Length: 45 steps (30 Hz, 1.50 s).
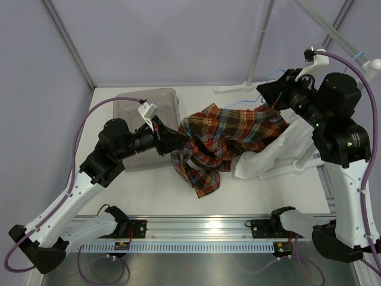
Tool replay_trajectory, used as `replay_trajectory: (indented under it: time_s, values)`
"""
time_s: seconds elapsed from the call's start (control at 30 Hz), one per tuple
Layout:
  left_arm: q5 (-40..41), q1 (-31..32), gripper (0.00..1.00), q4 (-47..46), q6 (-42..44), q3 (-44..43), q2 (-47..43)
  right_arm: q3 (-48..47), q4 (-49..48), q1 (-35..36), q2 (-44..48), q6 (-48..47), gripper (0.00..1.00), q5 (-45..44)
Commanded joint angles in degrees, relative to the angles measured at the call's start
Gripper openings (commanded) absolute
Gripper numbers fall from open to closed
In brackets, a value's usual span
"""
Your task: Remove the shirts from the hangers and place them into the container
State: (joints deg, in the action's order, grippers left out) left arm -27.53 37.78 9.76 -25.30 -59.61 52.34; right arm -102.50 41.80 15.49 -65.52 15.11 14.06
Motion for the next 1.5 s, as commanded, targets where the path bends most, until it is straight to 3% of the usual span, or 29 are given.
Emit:
replay_trajectory:
  time_s: [0.0, 0.13, 0.4, 0.73, 1.0, 1.13, 1.3, 1.4, 1.47]
  values:
    - [1.77, -0.07, 0.14, 0.52, 0.95, -0.24, -1.36, -3.76, -0.41, 0.6, 1.53, -0.43, 0.0, -1.93]
    - [4.67, 0.01, 0.0, 2.8, 1.48, -0.15, -3.64, -3.5, 0.73, 0.51, 2.32, -1.23, 0.0, -5.09]
    - [13.02, -0.07, 0.0, 4.22, 0.6, 0.11, -10.14, -1.31, 1.79, 0.51, 4.6, -0.97, 0.0, -13.7]
    - [29.44, -0.16, 0.0, 8.07, -0.63, 2.22, -21.39, 2.48, 1.53, 0.51, 6.36, 4.48, 0.0, -25.83]
    - [31.75, -0.08, 0.0, 12.65, -0.89, 2.66, -24.38, 3.89, 1.09, 0.51, 6.89, 13.1, 0.0, -31.64]
    - [26.58, -0.07, 0.0, 11.17, -0.8, 3.72, -23.6, 4.06, -1.63, 0.51, 6.54, 13.8, 0.0, -23.93]
    - [6.58, -0.08, 0.0, 3.53, -2.12, 4.6, -17.81, 3.36, -3.13, 0.51, 4.0, 9.76, 0.0, -7.68]
    - [-5.38, -0.07, 0.0, -1.65, -4.66, 4.95, -12.1, 5.02, -2.34, 0.51, 4.78, 7.22, 0.0, -5.54]
    - [-6.48, 0.54, 0.0, -2.37, -6.07, 5.73, -9.36, 6.25, -2.51, 0.6, 5.57, 5.64, 0.0, -5.19]
